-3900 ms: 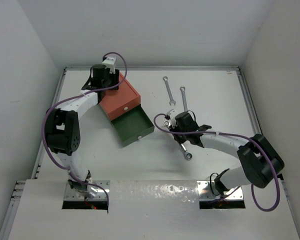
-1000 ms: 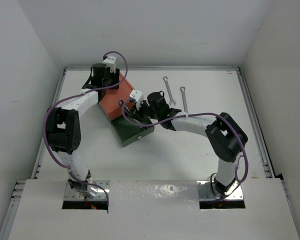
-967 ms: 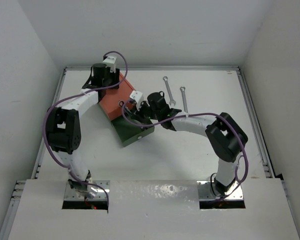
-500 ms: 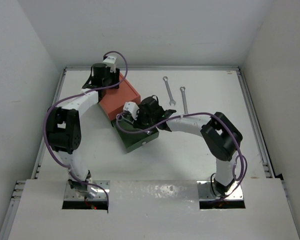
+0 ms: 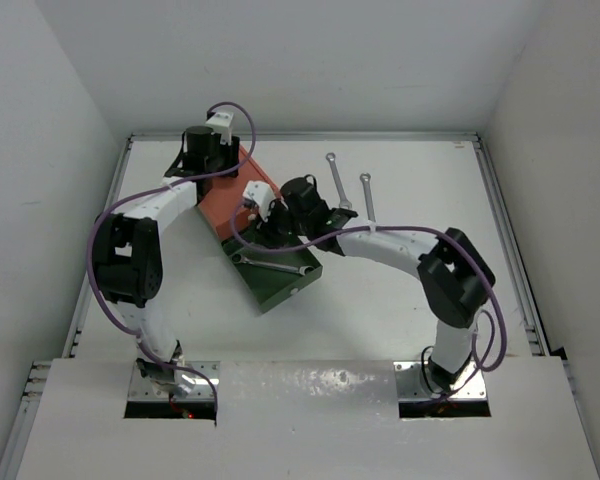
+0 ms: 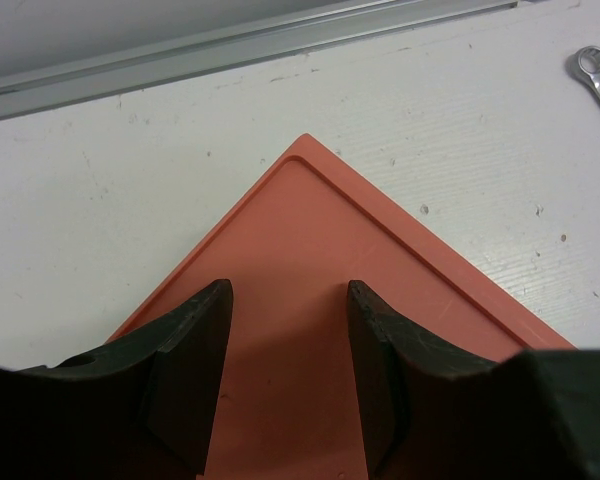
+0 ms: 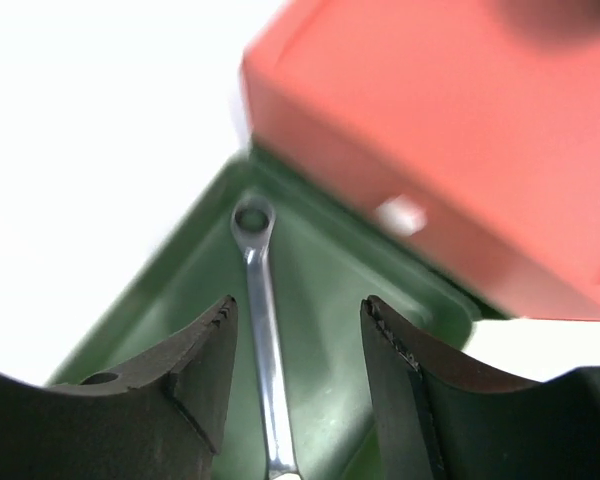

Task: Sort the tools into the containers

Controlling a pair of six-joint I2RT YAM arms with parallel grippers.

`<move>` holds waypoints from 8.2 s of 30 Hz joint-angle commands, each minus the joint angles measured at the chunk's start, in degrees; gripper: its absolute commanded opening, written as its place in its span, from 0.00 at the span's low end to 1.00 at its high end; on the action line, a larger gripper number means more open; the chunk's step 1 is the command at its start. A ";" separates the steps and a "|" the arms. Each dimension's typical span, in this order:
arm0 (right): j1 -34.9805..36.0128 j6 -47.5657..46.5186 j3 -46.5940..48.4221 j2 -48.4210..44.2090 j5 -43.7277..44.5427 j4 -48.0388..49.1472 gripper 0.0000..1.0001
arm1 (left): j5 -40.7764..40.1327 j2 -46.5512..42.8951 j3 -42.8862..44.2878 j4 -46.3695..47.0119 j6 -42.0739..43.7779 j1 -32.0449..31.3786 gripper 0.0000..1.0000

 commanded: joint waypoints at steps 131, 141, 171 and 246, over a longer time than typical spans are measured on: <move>-27.03 15.80 51.88 42.05 21.63 -37.59 0.82 | -2.75 3.99 -4.42 -13.96 2.04 0.41 0.47; -28.53 18.71 30.93 34.96 15.10 -36.72 0.00 | -2.93 4.17 -3.81 -13.96 2.04 0.49 0.47; -27.56 14.13 2.75 18.50 14.03 -27.30 0.32 | -4.33 4.78 -1.70 -14.40 2.57 0.58 0.47; 9.09 -50.74 0.05 -2.68 -9.19 -38.87 0.58 | -4.42 6.19 -0.47 -15.81 2.84 1.46 0.47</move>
